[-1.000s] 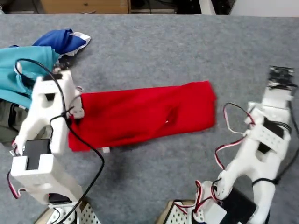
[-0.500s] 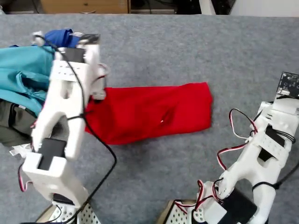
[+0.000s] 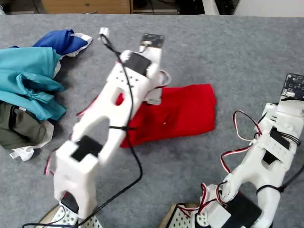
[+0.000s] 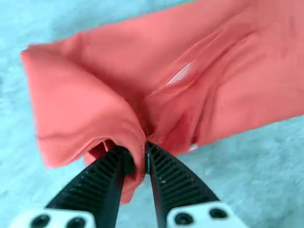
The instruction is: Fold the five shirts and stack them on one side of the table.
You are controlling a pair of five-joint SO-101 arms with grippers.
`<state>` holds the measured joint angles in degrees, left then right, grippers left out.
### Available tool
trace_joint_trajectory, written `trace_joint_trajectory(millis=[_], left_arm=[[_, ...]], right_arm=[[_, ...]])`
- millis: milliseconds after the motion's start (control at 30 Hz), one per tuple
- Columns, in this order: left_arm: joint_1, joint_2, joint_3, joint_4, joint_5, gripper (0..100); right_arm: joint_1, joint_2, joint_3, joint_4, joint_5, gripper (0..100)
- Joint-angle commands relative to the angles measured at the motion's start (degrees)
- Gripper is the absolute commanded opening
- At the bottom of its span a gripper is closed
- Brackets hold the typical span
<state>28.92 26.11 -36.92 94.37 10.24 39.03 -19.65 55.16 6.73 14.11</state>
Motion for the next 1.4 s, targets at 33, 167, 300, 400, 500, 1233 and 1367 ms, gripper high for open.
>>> trace_joint_trajectory(millis=[33, 167, 300, 400, 500, 1233, 1367], left_arm=[[3.9, 8.6, -17.3, 0.2, 1.1, 2], [6.0, 17.5, -30.9, 0.5, 1.1, 2], [7.6, 23.9, -40.6, 0.3, 1.1, 2], [8.4, 27.1, -45.3, -0.4, 1.2, 2], [9.5, 28.6, -47.5, -1.5, 1.2, 2], [15.9, 29.3, -42.4, -14.5, 1.2, 2], [15.7, 29.3, -41.7, -14.8, 1.2, 3]], right_arm=[[0.9, 2.3, -1.5, -1.2, -0.5, 0.5], [1.0, 3.6, -2.3, -1.2, -0.5, 0.5], [1.0, 3.8, -2.4, -1.2, -0.5, 0.5], [0.9, 4.0, -2.5, -1.2, -0.5, 0.5], [0.7, 4.1, -2.5, -1.2, -0.5, 0.5], [-0.4, 4.1, -2.4, -1.3, -0.2, 0.5], [-0.4, 4.1, -2.4, -1.3, -0.2, 0.5]])
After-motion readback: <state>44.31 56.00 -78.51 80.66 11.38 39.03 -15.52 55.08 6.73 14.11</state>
